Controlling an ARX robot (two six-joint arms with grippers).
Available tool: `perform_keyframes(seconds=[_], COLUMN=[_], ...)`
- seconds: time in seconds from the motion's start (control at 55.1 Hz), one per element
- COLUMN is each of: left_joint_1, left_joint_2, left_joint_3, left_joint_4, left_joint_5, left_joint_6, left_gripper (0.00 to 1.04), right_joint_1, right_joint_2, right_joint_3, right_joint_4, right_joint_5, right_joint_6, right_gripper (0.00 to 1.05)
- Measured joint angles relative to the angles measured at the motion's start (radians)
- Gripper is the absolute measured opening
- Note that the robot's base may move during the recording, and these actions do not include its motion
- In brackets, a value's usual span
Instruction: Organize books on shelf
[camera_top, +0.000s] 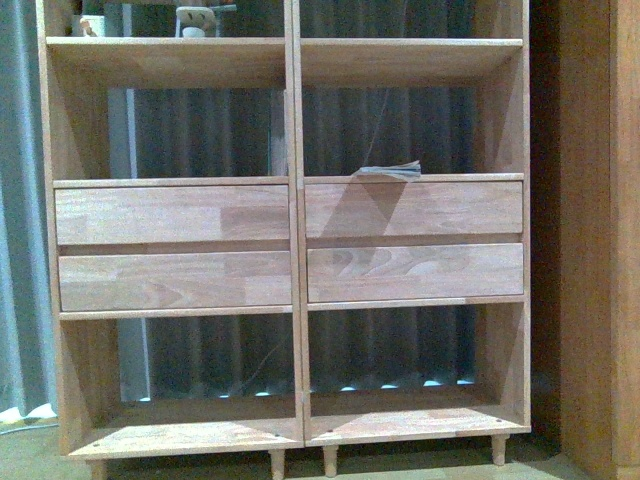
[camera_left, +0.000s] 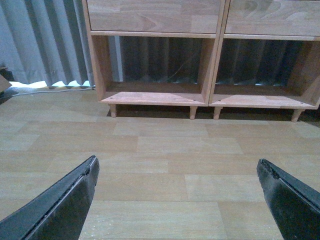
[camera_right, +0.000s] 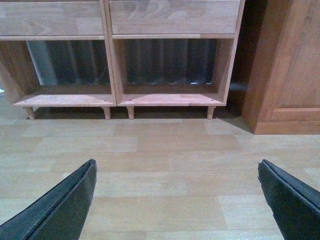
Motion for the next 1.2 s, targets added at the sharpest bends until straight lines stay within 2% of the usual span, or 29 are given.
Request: perform_keyframes(seconds=[1.198], left_joint_1=[0.0], left_joint_2=[0.0], left_joint_3=[0.0], left_joint_4=[0.0], left_joint_5=[0.0], left_joint_6=[0.0], left_gripper=[0.97], right_joint_1=[0.0], right_joint_2=[0.0], right_joint_3=[0.0], right_joint_4=[0.0], right_joint_5=[0.0], right_joint_6=[0.0], right_gripper=[0.98])
